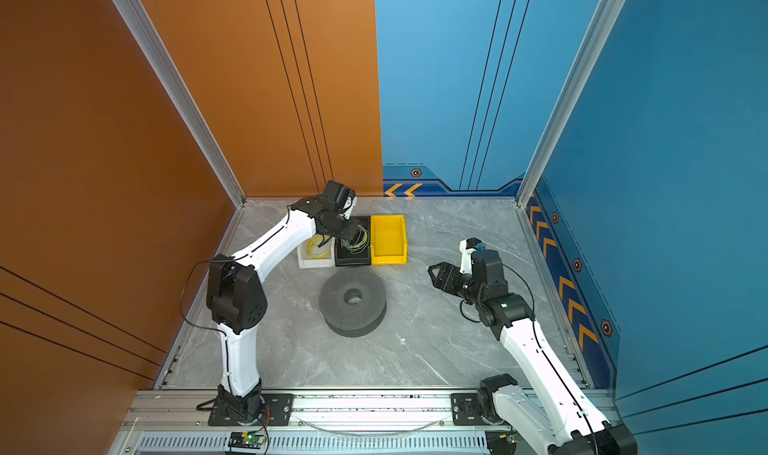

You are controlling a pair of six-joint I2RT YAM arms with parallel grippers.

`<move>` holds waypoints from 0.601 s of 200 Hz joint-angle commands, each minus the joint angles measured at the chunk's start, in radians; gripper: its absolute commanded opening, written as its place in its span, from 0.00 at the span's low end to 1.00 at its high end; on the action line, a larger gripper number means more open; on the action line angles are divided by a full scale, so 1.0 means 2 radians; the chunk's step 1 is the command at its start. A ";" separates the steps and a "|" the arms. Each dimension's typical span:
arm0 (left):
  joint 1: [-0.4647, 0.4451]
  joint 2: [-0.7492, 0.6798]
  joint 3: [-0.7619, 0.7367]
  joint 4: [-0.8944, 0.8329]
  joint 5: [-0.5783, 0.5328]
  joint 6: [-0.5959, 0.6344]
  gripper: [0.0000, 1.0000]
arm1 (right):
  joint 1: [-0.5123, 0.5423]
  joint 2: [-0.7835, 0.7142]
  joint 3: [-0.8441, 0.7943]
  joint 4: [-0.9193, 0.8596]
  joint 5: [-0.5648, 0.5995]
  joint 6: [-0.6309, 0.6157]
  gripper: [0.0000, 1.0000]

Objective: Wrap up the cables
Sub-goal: 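Lift the green wire coil out of the black bin with the left gripper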

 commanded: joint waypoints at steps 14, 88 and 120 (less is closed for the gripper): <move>0.005 -0.024 0.010 -0.056 0.048 -0.014 0.01 | -0.002 0.012 0.005 0.028 -0.006 0.007 0.72; 0.001 -0.061 -0.006 -0.055 0.017 -0.017 0.00 | 0.014 0.034 0.015 0.061 -0.008 0.014 0.72; 0.004 -0.095 -0.004 -0.056 0.034 -0.023 0.00 | 0.028 0.052 0.030 0.077 -0.005 0.013 0.72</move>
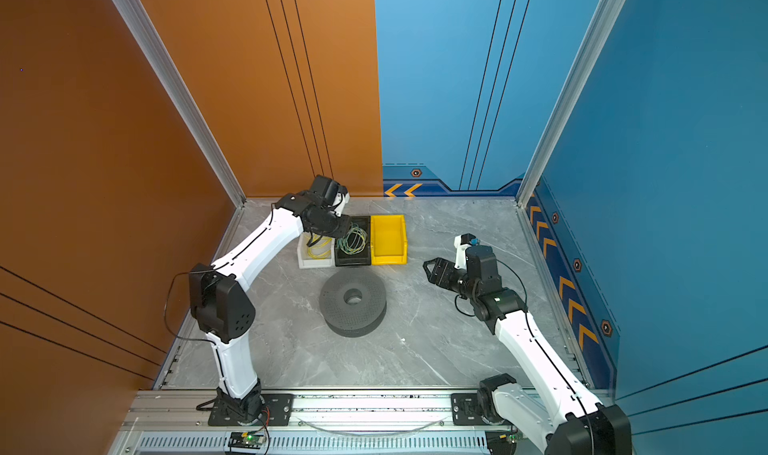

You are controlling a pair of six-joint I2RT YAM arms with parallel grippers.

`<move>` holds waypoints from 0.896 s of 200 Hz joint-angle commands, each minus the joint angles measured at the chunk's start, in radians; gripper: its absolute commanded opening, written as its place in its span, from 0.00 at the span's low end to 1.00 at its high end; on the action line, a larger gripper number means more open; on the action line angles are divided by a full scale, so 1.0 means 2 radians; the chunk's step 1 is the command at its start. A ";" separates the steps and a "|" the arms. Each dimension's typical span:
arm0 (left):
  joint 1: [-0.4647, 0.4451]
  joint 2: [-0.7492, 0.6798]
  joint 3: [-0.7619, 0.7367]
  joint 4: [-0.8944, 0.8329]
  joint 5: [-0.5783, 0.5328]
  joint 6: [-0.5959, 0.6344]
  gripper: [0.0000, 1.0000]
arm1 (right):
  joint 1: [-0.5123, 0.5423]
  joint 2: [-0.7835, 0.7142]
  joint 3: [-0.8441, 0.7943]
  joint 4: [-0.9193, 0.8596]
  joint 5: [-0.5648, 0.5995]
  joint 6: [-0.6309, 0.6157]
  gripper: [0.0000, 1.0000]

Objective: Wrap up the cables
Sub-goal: 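Lift the green wire coil out of the black bin with the left gripper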

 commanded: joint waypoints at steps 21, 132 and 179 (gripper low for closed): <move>0.007 -0.078 -0.012 -0.007 0.046 -0.020 0.00 | 0.021 0.029 0.045 0.039 -0.005 0.003 0.71; 0.007 -0.238 -0.140 0.027 0.226 -0.084 0.00 | 0.088 0.085 0.131 0.101 -0.082 0.019 0.69; 0.001 -0.317 -0.235 0.096 0.300 -0.134 0.00 | 0.145 0.066 0.127 0.105 -0.084 0.001 0.67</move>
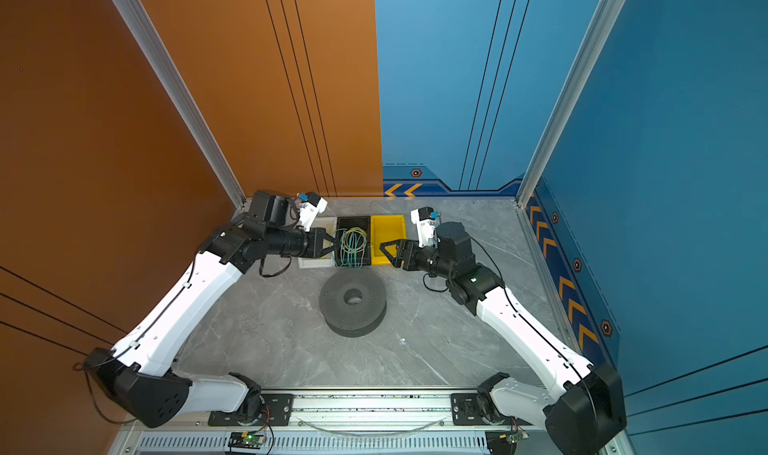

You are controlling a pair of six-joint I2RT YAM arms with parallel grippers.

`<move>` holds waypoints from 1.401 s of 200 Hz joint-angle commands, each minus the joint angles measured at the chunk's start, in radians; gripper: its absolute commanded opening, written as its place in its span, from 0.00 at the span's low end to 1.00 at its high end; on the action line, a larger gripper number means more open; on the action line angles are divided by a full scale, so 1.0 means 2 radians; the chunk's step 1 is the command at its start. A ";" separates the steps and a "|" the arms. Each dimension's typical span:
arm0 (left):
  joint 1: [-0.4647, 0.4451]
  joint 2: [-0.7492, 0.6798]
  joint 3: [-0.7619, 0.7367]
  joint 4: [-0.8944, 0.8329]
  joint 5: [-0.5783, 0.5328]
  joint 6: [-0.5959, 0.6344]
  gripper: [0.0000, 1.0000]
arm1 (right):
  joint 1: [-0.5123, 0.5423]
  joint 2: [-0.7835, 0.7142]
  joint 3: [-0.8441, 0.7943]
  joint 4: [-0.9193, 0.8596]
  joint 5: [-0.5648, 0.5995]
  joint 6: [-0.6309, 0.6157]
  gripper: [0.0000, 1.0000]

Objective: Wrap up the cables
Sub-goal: 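Lift the green wire coil out of the black bin with the left gripper, then grasp the free end of the green wire with the right gripper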

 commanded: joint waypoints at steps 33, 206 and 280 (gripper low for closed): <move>-0.013 -0.052 -0.059 0.060 0.070 -0.040 0.00 | 0.039 -0.024 0.012 0.017 -0.016 -0.013 0.63; -0.014 -0.064 -0.052 0.068 0.083 -0.027 0.00 | 0.070 -0.014 0.047 -0.066 0.053 -0.041 0.39; -0.037 -0.069 -0.047 0.066 0.068 -0.006 0.00 | 0.079 0.038 0.091 -0.088 0.053 -0.053 0.31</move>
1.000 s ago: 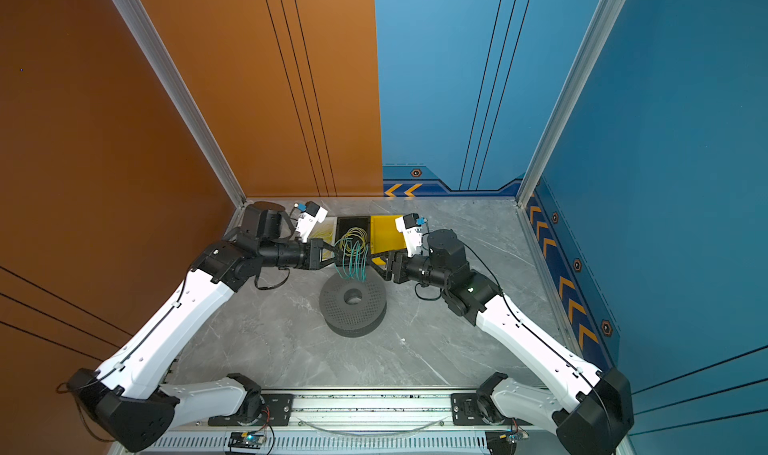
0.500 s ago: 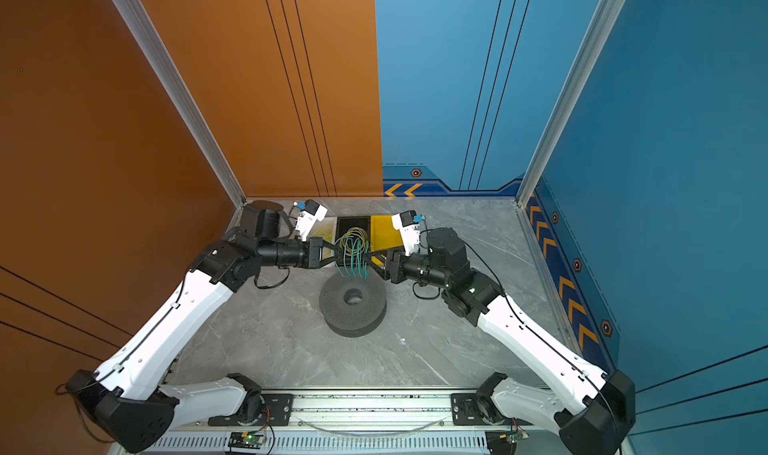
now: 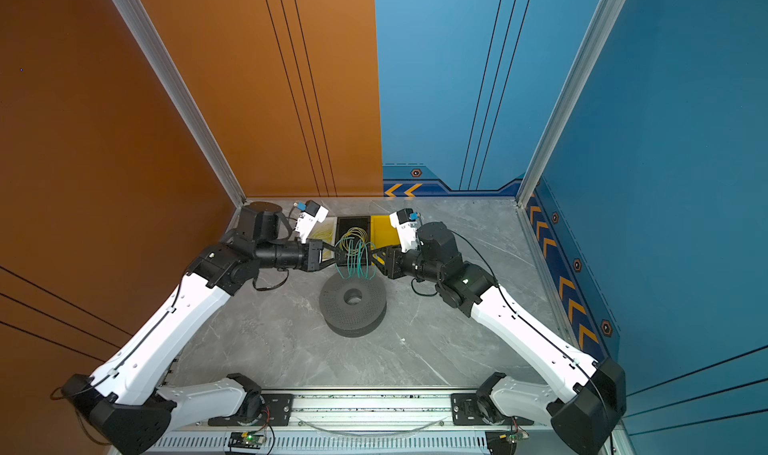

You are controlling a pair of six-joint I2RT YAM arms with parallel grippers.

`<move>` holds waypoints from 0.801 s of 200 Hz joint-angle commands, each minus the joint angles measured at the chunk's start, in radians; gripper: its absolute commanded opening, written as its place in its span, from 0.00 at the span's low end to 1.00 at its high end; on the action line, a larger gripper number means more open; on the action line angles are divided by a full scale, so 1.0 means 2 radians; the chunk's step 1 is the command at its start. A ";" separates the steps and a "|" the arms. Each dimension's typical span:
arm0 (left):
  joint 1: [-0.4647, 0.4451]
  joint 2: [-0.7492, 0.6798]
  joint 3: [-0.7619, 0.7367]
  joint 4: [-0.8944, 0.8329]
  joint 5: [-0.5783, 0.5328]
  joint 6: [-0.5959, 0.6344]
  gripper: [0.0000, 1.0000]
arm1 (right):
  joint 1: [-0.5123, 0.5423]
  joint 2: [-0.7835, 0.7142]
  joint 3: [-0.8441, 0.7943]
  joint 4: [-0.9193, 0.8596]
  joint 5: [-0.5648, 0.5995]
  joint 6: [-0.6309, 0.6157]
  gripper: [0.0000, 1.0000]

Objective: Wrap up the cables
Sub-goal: 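Grasp the free end of the green wire with the right gripper, then pull the green wire apart, left gripper lifting, right gripper drawing it away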

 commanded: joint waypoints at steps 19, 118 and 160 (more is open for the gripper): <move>-0.010 -0.019 0.009 0.002 -0.030 0.023 0.00 | 0.010 0.028 0.024 -0.018 0.000 -0.007 0.18; 0.063 -0.053 0.017 -0.028 -0.207 -0.002 0.00 | -0.120 -0.052 -0.044 -0.141 0.155 -0.030 0.00; 0.095 -0.064 0.027 -0.027 -0.266 -0.026 0.00 | -0.210 -0.077 -0.082 -0.167 0.193 -0.049 0.00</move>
